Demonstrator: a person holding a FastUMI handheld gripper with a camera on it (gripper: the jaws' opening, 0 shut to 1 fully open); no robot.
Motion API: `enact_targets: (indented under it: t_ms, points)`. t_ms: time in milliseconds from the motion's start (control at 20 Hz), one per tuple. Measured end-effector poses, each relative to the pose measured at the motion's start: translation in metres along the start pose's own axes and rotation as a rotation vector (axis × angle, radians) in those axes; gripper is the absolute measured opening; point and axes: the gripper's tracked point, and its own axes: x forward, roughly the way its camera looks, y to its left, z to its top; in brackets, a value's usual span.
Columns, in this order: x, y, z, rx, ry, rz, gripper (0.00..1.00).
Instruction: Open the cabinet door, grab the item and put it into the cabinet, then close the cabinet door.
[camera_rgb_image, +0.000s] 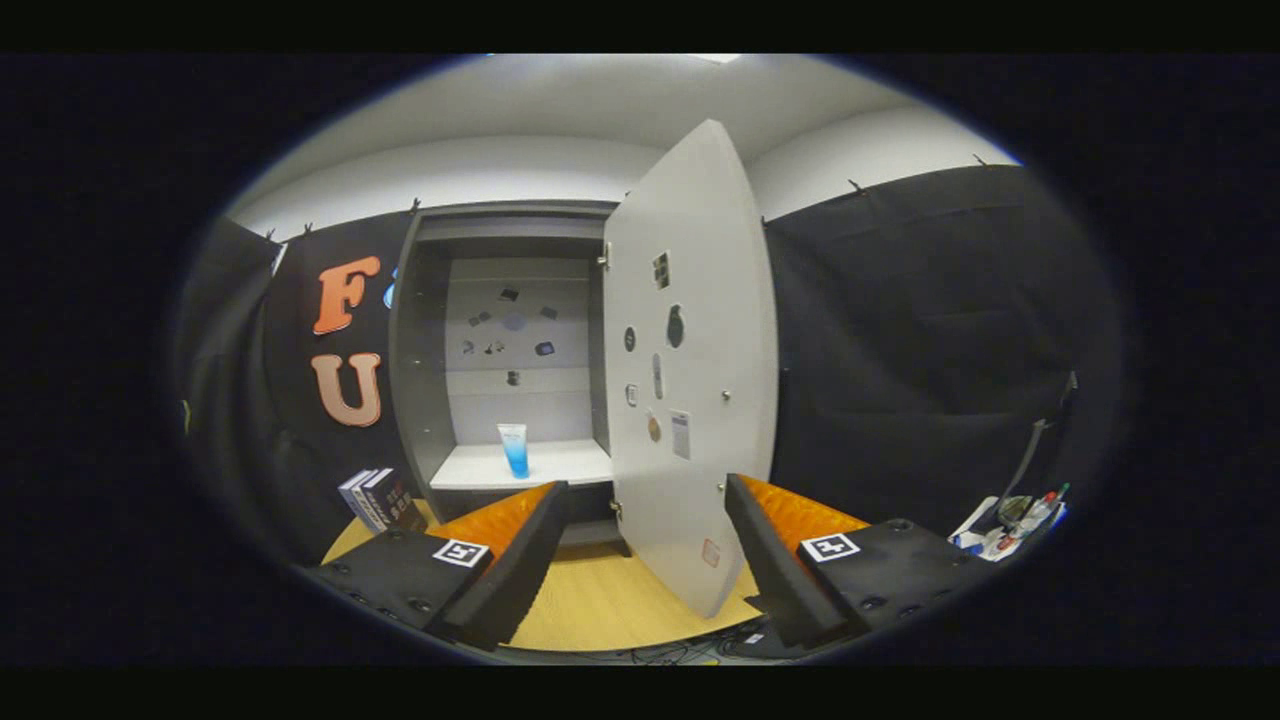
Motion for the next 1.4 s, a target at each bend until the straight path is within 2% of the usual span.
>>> enact_targets:
  t_ms: [300, 450, 750, 950, 1400]
  points:
    - [-0.008, -0.068, -0.010, -0.009, 0.002, -0.051, 0.98]
    - [0.009, -0.092, -0.026, 0.014, 0.021, -0.063, 0.98]
    - [0.050, -0.132, -0.087, 0.035, 0.106, -0.097, 0.98]
    - [0.069, -0.138, -0.109, 0.079, 0.130, -0.088, 0.99]
    - [0.077, -0.129, -0.127, 0.052, 0.165, -0.074, 0.97]
